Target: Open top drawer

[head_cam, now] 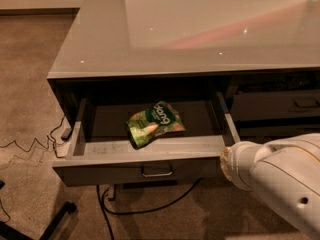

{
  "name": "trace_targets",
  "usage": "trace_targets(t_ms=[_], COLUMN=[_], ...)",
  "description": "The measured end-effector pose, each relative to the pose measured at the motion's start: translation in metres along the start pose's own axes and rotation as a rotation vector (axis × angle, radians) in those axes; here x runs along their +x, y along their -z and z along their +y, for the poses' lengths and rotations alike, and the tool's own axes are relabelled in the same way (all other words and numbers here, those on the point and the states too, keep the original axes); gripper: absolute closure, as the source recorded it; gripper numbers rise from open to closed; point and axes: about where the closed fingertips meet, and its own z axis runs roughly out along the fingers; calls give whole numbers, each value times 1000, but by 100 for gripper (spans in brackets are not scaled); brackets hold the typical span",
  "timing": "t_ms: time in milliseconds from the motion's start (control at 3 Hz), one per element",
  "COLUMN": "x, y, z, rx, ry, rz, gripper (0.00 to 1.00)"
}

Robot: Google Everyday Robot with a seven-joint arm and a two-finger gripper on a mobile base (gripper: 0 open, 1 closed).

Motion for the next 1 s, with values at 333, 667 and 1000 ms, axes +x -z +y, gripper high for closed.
trace_targets(t_ms=[333,667,1000], x=[-2,-2,-11], y=[0,0,4], z=[0,0,-10], rx=[1,1,48], ry=[3,3,15], rz=[-12,-12,-36], gripper=[81,58,35])
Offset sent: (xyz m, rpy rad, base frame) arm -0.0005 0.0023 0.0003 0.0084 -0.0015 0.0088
